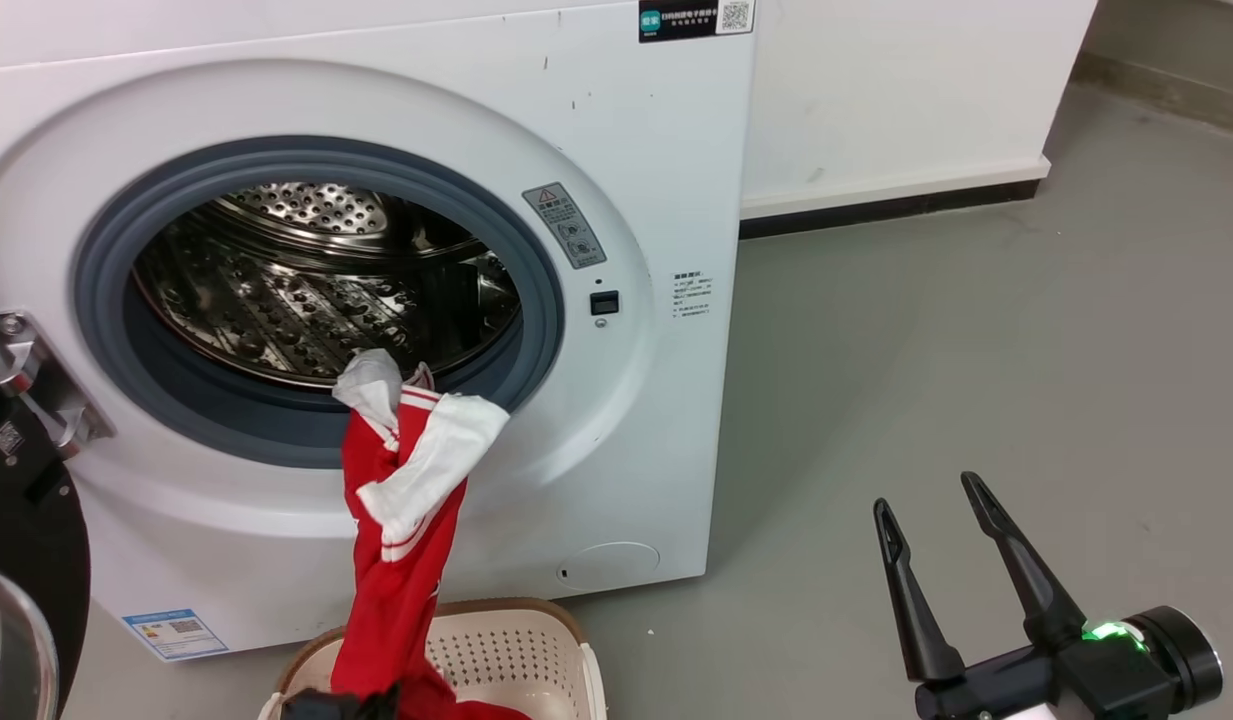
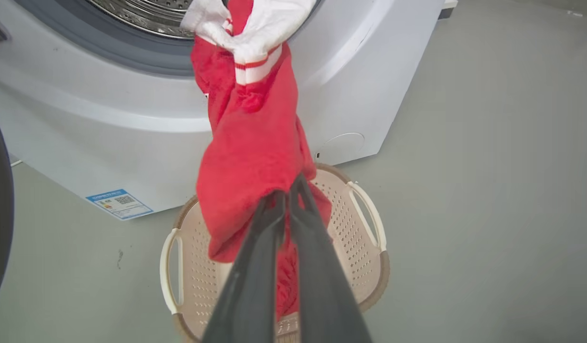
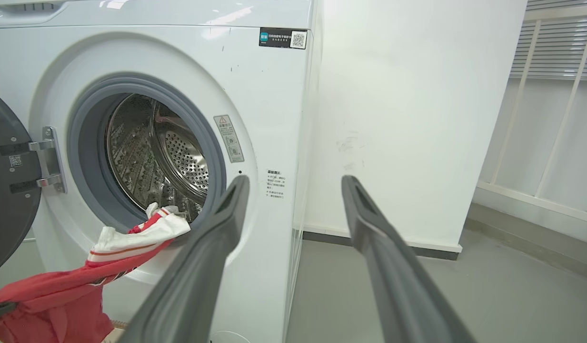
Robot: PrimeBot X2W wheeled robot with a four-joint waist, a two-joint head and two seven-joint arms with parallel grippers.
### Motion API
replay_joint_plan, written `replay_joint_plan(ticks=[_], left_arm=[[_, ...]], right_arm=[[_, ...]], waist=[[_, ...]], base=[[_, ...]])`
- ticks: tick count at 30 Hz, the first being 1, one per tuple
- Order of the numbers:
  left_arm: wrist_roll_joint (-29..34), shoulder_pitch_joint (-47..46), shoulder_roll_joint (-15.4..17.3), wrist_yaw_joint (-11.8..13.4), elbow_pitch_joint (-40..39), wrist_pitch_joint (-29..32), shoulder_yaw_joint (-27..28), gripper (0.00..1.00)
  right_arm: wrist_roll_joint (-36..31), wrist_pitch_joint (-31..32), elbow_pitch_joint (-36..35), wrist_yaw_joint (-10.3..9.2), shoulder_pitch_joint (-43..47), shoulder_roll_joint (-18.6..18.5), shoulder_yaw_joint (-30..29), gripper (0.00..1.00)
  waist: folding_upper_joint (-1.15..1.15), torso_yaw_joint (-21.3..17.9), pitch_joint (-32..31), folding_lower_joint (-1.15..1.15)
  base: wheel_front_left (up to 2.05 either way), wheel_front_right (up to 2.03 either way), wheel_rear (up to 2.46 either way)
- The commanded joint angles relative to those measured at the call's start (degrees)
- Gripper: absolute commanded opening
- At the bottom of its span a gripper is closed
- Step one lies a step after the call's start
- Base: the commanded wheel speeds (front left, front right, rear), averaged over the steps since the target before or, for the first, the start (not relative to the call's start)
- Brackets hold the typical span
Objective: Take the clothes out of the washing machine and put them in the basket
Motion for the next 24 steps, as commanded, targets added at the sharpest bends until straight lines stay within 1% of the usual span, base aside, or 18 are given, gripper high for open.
replay_joint_plan(ticks=[1, 12, 17, 22, 24], left_arm=[[-0.16, 0.14, -0.42, -0.29, 1.38, -0.55, 0.0, 0.0], [-1.55, -6.02, -4.04, -2.96, 15.14, -3.18, 0.95, 0.0], [-1.79, -10.66, -4.87, -3.97, 20.54, -3.59, 1.91, 0.0], [-1.73, -16.08, -4.57, -5.41, 26.31, -3.86, 3.05, 0.0], [-1.82, -18.3, -4.46, -5.63, 28.41, -3.92, 3.69, 0.0]], right_arm=[[-0.3, -0.11, 0.01, -0.04, -0.14, -0.01, 0.18, 1.0], [-0.51, -0.11, -0.36, -0.04, -2.23, -0.01, 0.79, 1.0], [0.04, -0.11, -1.03, -0.04, -4.89, -0.01, 1.04, 1.0], [0.91, -0.11, -1.77, -0.04, -8.26, 0.01, 1.18, 1.0], [1.14, -0.11, -2.04, -0.04, -9.66, 0.01, 1.45, 1.0]], waist=[[0.0, -0.51, 0.4, 0.0], [0.0, -3.14, 4.9, 0.0], [0.0, -4.33, 10.04, 0.0], [0.0, -5.48, 15.69, 0.0], [0.0, -6.0, 17.83, 0.0]], base=[[0.0, 0.0, 0.0], [0.0, 0.0, 0.0], [0.0, 0.0, 0.0], [0.0, 0.0, 0.0], [0.0, 0.0, 0.0]])
